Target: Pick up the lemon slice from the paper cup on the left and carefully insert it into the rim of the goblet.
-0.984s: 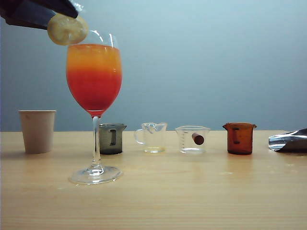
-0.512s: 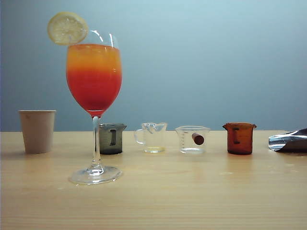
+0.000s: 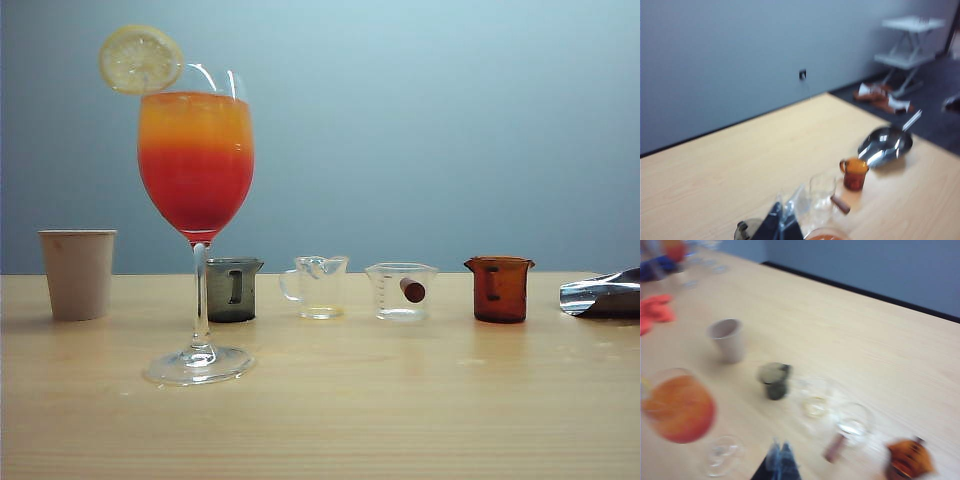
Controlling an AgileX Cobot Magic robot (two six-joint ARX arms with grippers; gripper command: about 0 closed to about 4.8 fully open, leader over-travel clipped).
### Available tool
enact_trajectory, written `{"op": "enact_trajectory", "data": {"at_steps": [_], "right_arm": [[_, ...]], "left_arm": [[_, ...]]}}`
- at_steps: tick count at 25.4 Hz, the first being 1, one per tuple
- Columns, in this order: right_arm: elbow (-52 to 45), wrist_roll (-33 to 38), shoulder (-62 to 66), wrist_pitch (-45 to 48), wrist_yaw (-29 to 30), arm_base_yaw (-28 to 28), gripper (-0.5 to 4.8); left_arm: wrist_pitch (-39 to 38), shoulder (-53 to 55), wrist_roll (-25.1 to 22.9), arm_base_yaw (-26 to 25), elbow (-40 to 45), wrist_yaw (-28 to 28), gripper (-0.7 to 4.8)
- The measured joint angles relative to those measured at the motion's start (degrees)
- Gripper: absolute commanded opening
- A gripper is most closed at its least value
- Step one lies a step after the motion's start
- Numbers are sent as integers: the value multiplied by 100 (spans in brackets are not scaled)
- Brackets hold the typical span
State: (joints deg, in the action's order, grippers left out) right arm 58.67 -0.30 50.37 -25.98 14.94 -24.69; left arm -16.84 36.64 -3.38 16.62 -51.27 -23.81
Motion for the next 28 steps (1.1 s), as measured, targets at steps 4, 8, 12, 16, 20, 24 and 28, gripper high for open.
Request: {"op": "enact_trajectory", "data": {"at_steps": [4,8,12,16,20,24,28], "right_arm": [[-363,0,-498,13,-15,610,-2],[-1064,66,-1327,197,-328,1252,-2],[-1620,365,-2037,599,-719,1384,-2],[-2092,595,-2645,597,-894,1414,-2],[-2533,780,-3051,313,-1259,1410,-2],[-3416,966,-3816,671,-1373,1408,-1],[-4181,1058,-4111,1134,-1375,1410,-2]], "left_arm": [[-229,-542,402,0,0,570,-6],[-754,-1305,695,0,20,1451,-6],[-787,-1716,837,0,212,1882,-6],[-831,-2262,859,0,660,2105,-6],[-940,-2767,859,0,1311,2243,-6],[-520,-3346,861,0,2398,2680,-6],[-35,-3436,861,0,3161,2743,-6]]}}
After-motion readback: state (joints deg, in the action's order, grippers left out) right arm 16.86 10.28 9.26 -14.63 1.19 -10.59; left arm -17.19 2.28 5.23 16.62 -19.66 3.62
